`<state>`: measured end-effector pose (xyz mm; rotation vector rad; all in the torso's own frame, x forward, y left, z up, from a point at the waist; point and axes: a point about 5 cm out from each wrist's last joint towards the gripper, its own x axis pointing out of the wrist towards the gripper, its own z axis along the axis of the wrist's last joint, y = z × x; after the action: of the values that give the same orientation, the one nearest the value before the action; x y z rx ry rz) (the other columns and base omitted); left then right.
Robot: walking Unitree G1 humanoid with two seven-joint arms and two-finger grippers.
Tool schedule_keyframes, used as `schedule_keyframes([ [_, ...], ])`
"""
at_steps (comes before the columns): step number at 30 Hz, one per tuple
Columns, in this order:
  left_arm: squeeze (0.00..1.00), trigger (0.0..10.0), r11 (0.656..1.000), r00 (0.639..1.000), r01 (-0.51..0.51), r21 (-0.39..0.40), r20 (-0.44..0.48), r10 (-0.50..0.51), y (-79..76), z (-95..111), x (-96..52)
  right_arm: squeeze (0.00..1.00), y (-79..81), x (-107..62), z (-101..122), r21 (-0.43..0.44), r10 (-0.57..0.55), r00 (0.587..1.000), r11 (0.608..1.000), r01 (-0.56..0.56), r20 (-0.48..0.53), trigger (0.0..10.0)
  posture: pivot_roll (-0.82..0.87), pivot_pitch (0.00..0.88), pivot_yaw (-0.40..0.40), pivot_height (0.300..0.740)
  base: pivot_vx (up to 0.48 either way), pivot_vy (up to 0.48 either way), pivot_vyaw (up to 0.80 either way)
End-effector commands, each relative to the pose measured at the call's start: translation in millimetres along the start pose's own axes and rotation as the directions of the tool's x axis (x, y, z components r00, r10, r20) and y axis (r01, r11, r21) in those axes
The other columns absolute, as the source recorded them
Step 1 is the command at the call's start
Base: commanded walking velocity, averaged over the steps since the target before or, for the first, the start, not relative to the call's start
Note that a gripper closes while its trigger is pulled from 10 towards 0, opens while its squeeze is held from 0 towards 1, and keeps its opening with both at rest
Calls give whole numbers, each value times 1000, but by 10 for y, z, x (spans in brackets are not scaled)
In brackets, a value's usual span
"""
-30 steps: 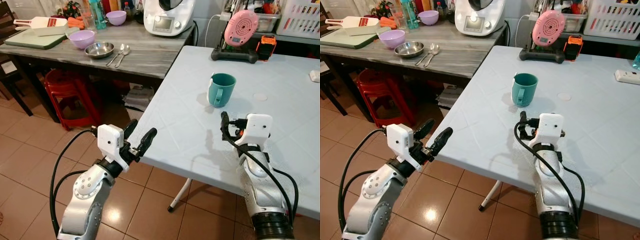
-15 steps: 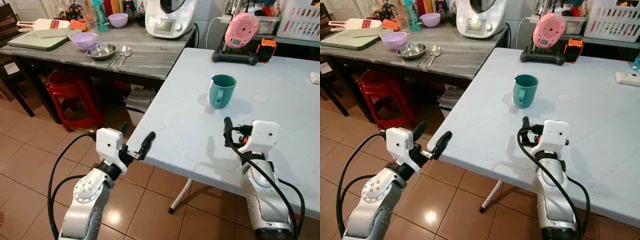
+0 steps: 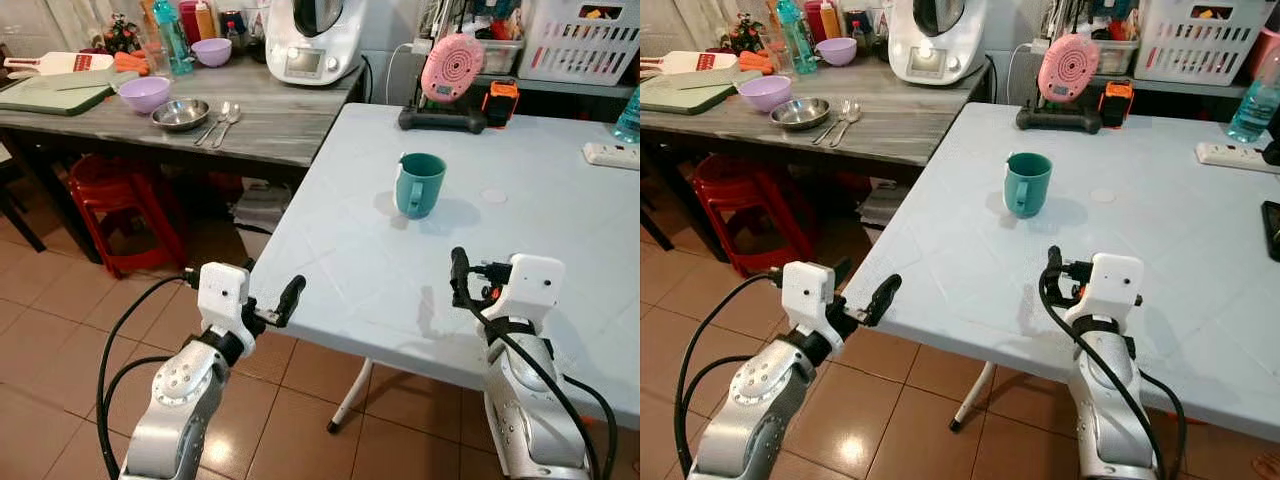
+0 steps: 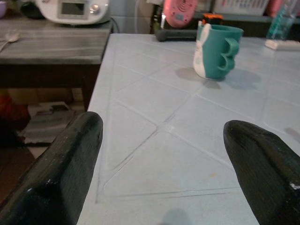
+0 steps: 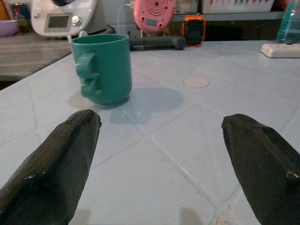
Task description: Setting the table
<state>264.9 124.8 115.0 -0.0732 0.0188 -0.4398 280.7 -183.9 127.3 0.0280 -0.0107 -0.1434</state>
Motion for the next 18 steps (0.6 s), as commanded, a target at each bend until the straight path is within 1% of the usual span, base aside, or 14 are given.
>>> schedule_keyframes([
  [1, 0, 10000, 999, 999, 35, 27, -1, -35, -32, 17, 6, 0, 15, -5, 33, -3, 2, 1000, 1000, -2, 5, 10000, 8, 4, 46, 740, 0, 0, -800],
  [4, 0, 10000, 999, 999, 46, 23, -6, -46, -47, 13, 2, 0, 22, -8, 33, -1, 6, 1000, 1000, -6, 3, 10000, 7, 5, 44, 740, 0, 0, -790],
  [10, 0, 10000, 998, 998, 60, 8, -14, -60, -66, 10, -11, 0, 49, -12, 28, 2, 15, 1000, 1000, -15, -4, 10000, 7, 10, 44, 740, 0, 0, 0],
  [18, 0, 10000, 998, 998, 61, 6, -21, -61, -52, 10, -16, 0, 68, -5, 18, 7, 17, 1000, 1000, -17, -15, 10000, 9, 13, 44, 740, 0, -295, 0],
])
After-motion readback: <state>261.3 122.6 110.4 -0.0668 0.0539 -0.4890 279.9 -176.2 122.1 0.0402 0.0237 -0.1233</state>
